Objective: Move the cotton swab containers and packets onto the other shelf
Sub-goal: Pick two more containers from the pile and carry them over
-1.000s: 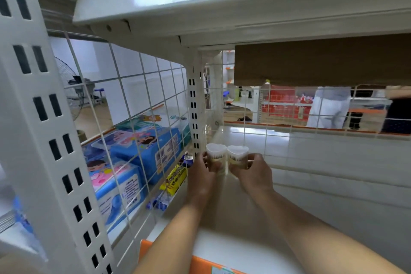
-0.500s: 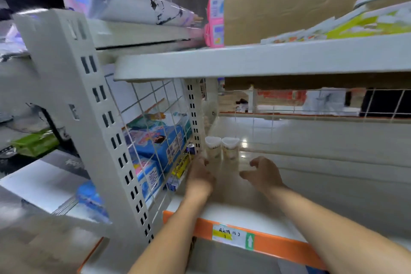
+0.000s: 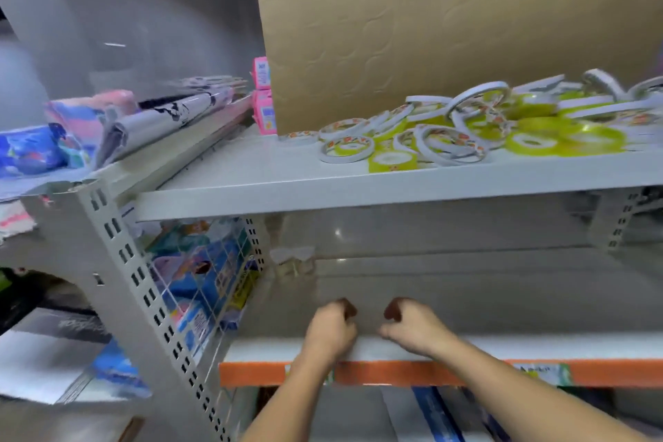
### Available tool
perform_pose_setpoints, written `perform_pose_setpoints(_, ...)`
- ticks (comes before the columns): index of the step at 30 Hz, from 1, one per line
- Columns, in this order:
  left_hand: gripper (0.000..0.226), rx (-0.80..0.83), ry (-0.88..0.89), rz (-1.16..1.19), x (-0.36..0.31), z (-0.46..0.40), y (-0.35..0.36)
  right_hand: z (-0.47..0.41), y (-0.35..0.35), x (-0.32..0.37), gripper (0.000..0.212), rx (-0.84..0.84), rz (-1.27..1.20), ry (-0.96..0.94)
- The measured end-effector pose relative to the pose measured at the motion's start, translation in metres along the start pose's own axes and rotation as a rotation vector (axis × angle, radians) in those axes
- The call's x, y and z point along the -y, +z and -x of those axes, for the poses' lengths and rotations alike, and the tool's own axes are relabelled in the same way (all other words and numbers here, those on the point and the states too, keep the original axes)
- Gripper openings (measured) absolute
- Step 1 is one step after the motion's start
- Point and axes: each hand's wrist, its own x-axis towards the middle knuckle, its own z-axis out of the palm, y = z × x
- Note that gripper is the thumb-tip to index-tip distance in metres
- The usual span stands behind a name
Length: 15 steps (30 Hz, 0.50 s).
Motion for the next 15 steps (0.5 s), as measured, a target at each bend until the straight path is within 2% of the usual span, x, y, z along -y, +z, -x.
perform_pose_setpoints(5,0.035,0.072,0.166,-0.015,-0.069,-0.003,0.028,0.038,-0.052,-0.05,0.037,-0.063,-0.009,0.112)
perform_pose_setpoints(15,0.027,0.298,0.502,-0.032,-0.248,0.015,0.117,0.134,-0.169,-0.18,0.027,-0.351,-0.086,0.363)
